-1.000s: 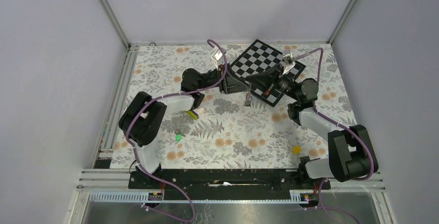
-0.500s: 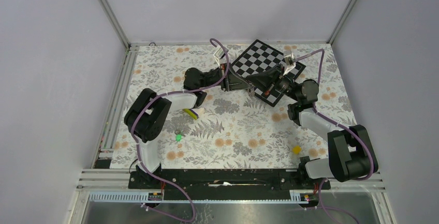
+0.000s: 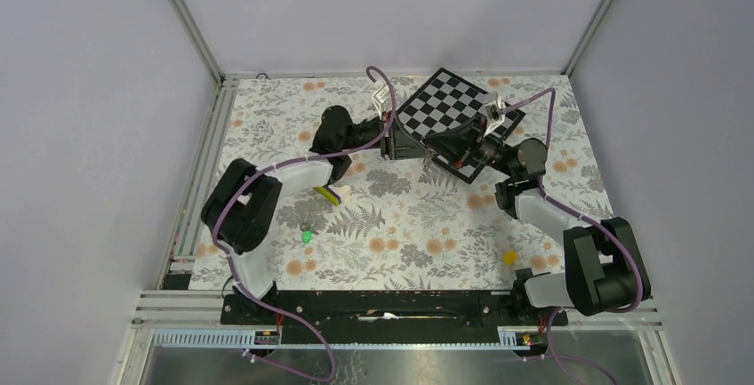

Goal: Put the keys on the keyring

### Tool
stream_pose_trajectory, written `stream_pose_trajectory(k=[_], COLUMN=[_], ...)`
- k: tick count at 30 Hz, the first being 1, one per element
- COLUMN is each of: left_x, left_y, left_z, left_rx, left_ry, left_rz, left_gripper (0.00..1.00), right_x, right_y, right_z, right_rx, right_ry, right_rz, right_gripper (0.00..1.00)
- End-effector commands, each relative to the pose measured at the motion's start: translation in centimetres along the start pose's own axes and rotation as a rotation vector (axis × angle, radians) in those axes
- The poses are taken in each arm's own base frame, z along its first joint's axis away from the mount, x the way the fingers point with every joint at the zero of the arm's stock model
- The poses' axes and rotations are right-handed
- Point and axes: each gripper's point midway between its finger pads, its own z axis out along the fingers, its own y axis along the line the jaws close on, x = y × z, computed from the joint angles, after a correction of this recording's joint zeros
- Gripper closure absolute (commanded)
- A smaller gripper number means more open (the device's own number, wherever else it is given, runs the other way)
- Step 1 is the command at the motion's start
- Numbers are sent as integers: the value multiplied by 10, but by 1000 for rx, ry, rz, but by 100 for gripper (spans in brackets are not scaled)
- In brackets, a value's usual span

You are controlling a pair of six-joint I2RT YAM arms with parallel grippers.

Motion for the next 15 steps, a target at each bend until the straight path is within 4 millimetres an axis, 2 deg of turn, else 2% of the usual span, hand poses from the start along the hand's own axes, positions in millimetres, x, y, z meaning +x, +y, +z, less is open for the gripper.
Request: stream_pose_trajectory(k=[1,7,15], left_x=[-13,-9,-3], left_y=[-2,8,10], left_z=[-7,-17,-22], left_rx=[-96,-220,-270], left_ry=[69,123,170], left_rz=[163,240,285], left_gripper=[100,100,100], right_x=[-6,3,9], right_y=[1,-6,-10], right_z=[-6,-7,-6], right_rx=[-18,-5,-8], right_ry=[21,79,138], right_rz=[-138,-133,-99], right_gripper=[92,86,77])
